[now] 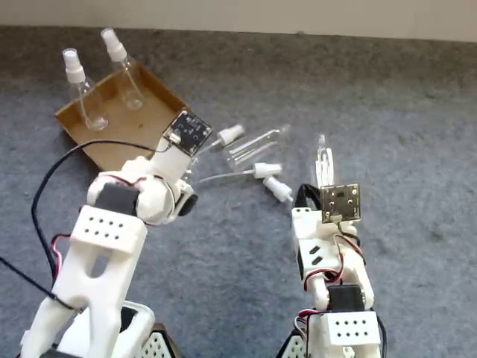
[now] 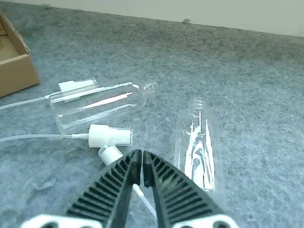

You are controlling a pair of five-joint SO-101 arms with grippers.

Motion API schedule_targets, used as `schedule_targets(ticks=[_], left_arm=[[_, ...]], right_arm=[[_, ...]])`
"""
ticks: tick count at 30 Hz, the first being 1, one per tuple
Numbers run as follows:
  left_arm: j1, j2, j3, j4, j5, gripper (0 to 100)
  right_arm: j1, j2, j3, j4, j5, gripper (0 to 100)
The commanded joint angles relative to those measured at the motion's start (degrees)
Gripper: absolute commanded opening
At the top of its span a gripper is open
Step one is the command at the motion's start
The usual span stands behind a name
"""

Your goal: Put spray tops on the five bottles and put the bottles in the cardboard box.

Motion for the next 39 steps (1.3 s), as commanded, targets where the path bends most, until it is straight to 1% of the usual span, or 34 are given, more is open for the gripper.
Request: schedule_targets(ticks=[1,3,5,9,14,19,24,28,34,35,39], left_arm=[[2.4,-6.2,1.1,-0.9,5.4,13],[3.8,-8.2,2.2,-1.1,5.6,13],[5.0,-9.7,4.1,-2.9,5.7,13],[5.8,-13.5,10.2,-9.8,5.7,13],[5.6,-19.3,18.4,-19.2,5.8,13],[5.5,-23.7,20.7,-20.2,6.0,13],[5.5,-26.6,23.3,-22.0,14.9,13],[5.5,-28.7,26.4,-25.1,14.5,13],[5.4,-33.7,32.7,-32.9,14.5,13],[5.4,-34.7,33.2,-33.1,14.4,13],[5.3,-38.1,34.7,-32.7,14.6,13]], right_arm=[[-0.5,-0.2,-3.7,10.7,-0.2,1.1],[-0.7,-0.1,-9.0,16.0,0.0,1.1],[-1.6,-0.1,-13.3,19.5,2.6,1.9],[-3.7,0.0,-19.0,26.2,9.8,7.7],[-3.8,0.0,-23.7,30.9,13.5,9.2],[-3.8,1.1,-28.1,33.5,14.9,9.4],[-3.8,14.9,-34.9,34.9,14.8,9.4],[-3.8,28.3,-41.4,34.7,14.8,9.4],[-3.8,47.2,-52.4,35.6,14.9,9.4],[-3.9,50.3,-54.5,36.8,15.6,9.4],[-4.8,62.1,-62.9,42.4,22.8,9.4]])
